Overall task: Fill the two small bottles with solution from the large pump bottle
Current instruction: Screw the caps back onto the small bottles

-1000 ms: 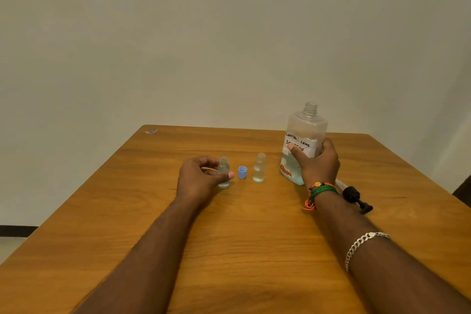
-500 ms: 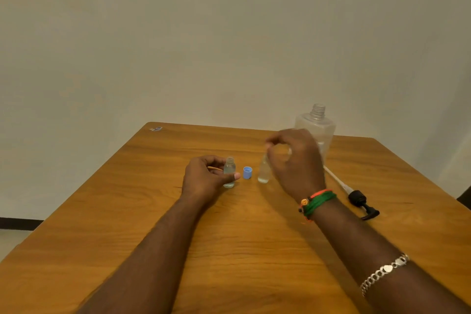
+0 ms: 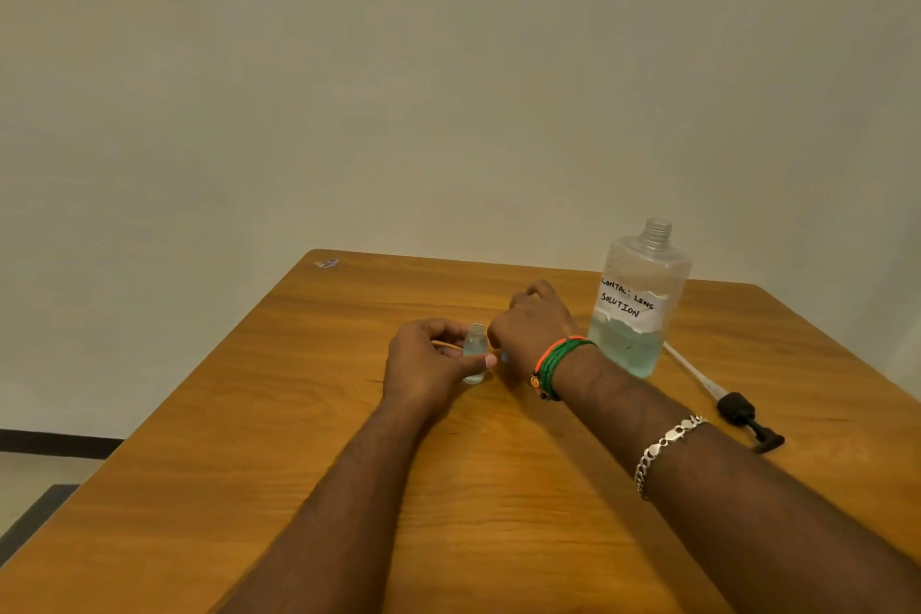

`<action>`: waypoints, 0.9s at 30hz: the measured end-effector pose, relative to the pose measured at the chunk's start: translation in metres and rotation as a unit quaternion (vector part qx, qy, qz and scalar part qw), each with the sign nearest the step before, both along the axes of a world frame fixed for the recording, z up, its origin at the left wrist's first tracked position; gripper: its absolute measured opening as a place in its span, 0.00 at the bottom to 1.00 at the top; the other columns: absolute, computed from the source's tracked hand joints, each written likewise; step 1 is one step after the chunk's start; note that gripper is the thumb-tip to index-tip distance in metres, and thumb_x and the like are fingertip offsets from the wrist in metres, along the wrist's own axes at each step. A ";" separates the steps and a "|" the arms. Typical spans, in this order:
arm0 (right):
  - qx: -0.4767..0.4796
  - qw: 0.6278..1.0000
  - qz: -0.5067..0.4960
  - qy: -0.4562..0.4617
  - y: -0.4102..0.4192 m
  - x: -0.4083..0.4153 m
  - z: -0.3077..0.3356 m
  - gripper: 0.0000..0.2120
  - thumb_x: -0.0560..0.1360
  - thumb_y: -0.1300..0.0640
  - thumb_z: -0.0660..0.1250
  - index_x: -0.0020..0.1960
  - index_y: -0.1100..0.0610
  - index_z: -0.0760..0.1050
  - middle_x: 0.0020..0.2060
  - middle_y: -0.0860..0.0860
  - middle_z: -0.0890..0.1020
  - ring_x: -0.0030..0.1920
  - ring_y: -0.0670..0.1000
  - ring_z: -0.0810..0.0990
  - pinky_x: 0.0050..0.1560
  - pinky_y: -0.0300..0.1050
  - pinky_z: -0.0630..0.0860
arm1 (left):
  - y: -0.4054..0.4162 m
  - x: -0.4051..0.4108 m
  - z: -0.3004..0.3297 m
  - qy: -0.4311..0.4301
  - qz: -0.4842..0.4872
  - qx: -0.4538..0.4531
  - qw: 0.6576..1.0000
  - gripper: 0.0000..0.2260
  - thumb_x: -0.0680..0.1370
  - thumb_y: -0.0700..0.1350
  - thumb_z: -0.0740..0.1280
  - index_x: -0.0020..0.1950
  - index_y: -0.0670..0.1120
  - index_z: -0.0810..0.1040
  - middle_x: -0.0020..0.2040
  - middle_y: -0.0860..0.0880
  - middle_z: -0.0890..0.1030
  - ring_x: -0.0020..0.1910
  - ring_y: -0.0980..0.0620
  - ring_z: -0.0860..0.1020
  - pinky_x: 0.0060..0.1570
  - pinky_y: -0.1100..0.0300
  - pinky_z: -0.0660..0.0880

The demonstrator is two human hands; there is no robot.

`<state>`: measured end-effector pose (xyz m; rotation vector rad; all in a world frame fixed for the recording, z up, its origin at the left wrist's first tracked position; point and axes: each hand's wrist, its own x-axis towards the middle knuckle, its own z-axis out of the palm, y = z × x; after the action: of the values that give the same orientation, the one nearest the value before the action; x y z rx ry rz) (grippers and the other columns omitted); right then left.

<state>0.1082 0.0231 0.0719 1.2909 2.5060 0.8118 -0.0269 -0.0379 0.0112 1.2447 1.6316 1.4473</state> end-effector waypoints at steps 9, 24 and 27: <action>0.034 0.909 0.067 0.410 -0.015 0.020 0.031 0.07 0.74 0.52 0.70 0.52 0.47 0.82 0.43 0.43 0.84 0.49 0.48 0.80 0.56 0.48 0.70 | -0.001 0.002 0.004 -0.023 0.002 -0.005 1.000 0.18 0.65 0.43 0.87 0.49 0.51 0.84 0.42 0.47 0.87 0.40 0.51 0.86 0.45 0.53 0.85; -0.194 0.625 0.122 0.746 -0.048 0.054 -0.016 0.12 0.76 0.57 0.73 0.59 0.47 0.82 0.52 0.44 0.85 0.52 0.45 0.85 0.53 0.49 0.83 | -0.011 0.018 0.011 -0.035 -0.074 0.018 0.997 0.18 0.64 0.40 0.88 0.50 0.44 0.87 0.40 0.47 0.87 0.38 0.49 0.83 0.45 0.51 0.85; -0.200 0.616 0.126 0.751 -0.049 0.055 -0.020 0.11 0.74 0.58 0.75 0.56 0.50 0.83 0.49 0.45 0.86 0.50 0.45 0.85 0.54 0.52 0.83 | -0.012 0.020 0.011 -0.037 -0.089 0.025 0.995 0.16 0.64 0.38 0.87 0.48 0.44 0.87 0.38 0.49 0.87 0.38 0.47 0.83 0.47 0.43 0.85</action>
<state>0.1631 -0.0254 0.0516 1.7310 3.5376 -1.5701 -0.0066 -0.0498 0.0224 1.3128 1.4050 1.4144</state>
